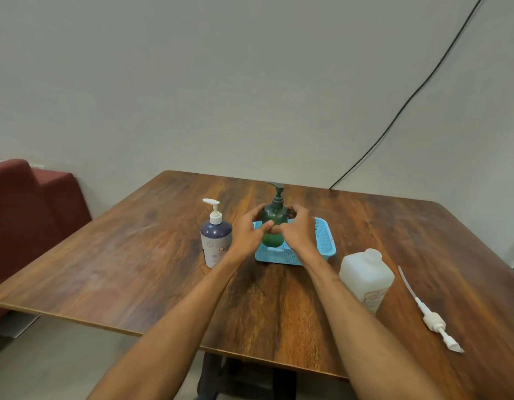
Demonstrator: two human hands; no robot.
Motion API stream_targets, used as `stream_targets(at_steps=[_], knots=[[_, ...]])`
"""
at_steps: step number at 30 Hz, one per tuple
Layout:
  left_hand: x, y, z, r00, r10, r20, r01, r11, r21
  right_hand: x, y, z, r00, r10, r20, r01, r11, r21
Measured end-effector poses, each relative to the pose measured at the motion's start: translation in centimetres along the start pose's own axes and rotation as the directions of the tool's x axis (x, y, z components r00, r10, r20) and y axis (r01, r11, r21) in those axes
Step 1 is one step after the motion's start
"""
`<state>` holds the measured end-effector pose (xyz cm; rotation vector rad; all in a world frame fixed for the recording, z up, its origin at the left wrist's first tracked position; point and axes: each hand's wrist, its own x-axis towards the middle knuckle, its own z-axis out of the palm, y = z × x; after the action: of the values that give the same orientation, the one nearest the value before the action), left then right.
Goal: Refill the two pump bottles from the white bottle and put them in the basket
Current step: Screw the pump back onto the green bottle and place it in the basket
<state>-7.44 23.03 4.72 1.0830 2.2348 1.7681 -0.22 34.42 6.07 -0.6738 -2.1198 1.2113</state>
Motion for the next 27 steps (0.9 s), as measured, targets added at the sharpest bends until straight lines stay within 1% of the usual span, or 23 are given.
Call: stream_targets(at_steps=[4,9,15,18,22,27], knots=[[0.0,-1.9,0.4,0.999,-0.045,-0.008,0.045,0.995,0.084,0.2,1.0,0.6,0.997,0.038,0.068,-0.035,0.998,-0.046],[-0.4,-2.3,0.7,0.996,-0.092,-0.005,0.090,0.966,0.242,0.0,2.2,1.3,0.996,0.055,0.074,-0.048,0.995,-0.090],[-0.7,-2.9,0.8,0.991,-0.126,0.031,0.115,0.962,0.247,0.0,2.5,1.8,0.996,0.053,0.065,-0.044,0.992,-0.121],[0.7,-6.6,1.3,0.990,-0.138,0.030,0.126,0.960,0.249,-0.1,2.5,2.0,0.997,0.057,0.060,-0.048,0.990,-0.131],[-0.7,-2.6,0.8,0.992,-0.124,0.034,0.112,0.965,0.237,-0.3,2.2,1.8,0.995,0.066,0.073,-0.055,0.989,-0.139],[-1.4,-1.7,0.5,0.997,-0.075,-0.001,0.074,0.981,0.181,-1.2,1.6,1.4,0.993,0.075,0.090,-0.066,0.993,-0.094]])
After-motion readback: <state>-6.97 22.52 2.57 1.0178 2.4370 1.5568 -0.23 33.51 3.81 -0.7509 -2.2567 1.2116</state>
